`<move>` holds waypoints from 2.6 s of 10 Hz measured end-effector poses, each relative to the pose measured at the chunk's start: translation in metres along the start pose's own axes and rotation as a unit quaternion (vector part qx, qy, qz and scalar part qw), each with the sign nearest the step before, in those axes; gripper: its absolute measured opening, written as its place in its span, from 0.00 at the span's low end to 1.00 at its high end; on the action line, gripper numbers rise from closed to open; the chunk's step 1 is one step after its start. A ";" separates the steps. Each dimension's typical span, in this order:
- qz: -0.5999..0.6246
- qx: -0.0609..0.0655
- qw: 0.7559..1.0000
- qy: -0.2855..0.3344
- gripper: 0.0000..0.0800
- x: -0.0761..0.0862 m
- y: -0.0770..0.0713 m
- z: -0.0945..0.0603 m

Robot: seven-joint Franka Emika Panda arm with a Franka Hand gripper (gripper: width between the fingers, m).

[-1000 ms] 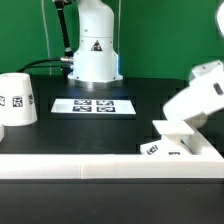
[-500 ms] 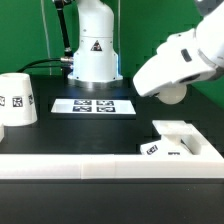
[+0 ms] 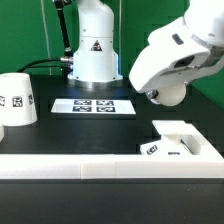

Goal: Assemble lamp

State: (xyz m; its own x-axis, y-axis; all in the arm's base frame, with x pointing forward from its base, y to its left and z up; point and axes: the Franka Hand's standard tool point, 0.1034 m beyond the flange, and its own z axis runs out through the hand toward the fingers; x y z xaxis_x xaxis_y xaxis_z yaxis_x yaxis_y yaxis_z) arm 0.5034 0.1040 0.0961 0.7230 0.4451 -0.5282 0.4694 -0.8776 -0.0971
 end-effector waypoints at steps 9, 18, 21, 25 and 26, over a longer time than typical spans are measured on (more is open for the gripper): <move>-0.017 -0.083 0.948 0.308 0.72 0.010 0.039 -0.050; -0.023 -0.115 0.910 0.398 0.72 0.014 0.060 -0.085; -0.019 -0.134 0.888 0.440 0.72 0.017 0.068 -0.095; -0.015 -0.136 0.877 0.461 0.72 0.029 0.057 -0.095; -0.017 -0.135 0.877 0.462 0.72 0.037 0.054 -0.096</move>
Offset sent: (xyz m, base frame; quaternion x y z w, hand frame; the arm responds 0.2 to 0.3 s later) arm 0.0000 0.0000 0.0000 0.0000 0.1296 0.0000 0.9916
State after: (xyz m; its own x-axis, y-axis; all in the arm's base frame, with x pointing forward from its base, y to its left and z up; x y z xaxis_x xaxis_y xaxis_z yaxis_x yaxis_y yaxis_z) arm 0.6041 0.0898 0.1529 0.7501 0.5335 0.3908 0.5110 -0.8427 0.1695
